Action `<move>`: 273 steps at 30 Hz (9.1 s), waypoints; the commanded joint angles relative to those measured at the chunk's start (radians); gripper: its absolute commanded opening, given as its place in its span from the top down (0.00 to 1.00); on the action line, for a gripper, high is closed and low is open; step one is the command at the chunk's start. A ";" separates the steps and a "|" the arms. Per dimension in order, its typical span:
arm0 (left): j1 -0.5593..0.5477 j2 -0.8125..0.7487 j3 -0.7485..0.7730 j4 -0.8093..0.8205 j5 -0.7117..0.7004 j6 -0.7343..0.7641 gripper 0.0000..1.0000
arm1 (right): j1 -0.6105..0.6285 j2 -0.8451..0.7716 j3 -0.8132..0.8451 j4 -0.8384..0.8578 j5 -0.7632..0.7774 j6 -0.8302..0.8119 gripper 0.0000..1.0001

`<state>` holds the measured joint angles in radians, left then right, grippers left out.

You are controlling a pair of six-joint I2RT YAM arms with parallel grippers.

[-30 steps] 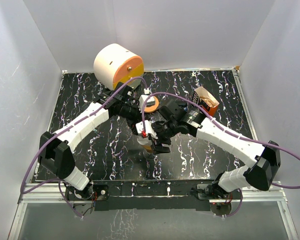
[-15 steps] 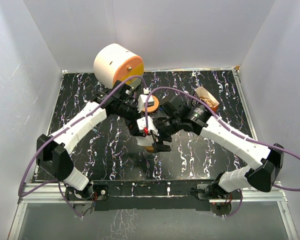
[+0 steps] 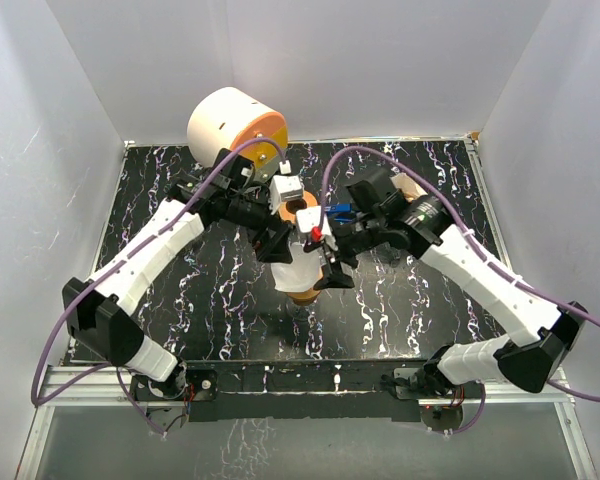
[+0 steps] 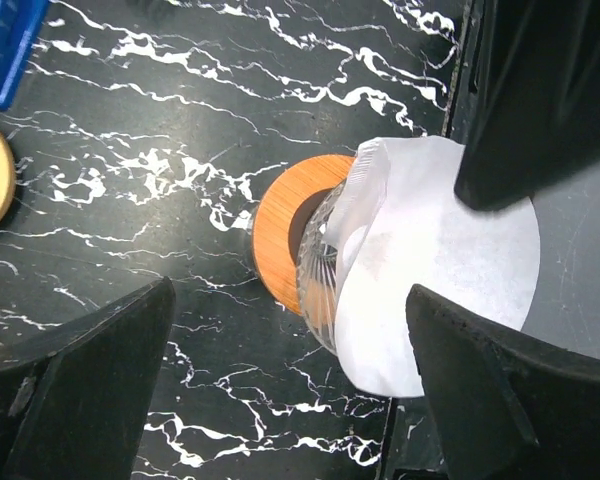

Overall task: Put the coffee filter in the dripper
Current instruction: Place the coffee filter in the coffee dripper, then move the coffee server to the center of the board, then pick up the dripper holder from the center of the board, then move the coffee server to the center of the board, then place the dripper holder onto the coffee server.

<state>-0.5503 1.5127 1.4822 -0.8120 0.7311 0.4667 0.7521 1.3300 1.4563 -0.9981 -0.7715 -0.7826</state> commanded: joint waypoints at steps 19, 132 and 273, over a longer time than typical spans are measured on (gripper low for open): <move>0.497 -0.317 -0.027 0.180 -0.090 -0.336 0.01 | -0.557 -0.216 -0.093 0.226 -0.068 0.385 0.12; 0.367 -0.001 -0.078 0.248 -0.386 -0.099 0.21 | -0.287 0.900 0.483 0.537 0.587 0.630 0.15; 0.633 -0.174 -0.315 0.408 -0.181 -0.243 0.10 | -0.013 0.895 0.729 0.279 0.495 0.488 0.44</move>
<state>0.0765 1.3827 1.1759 -0.4068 0.5213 0.2096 0.7322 2.2791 2.1265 -0.7597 -0.2836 -0.2874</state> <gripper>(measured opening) 0.894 0.544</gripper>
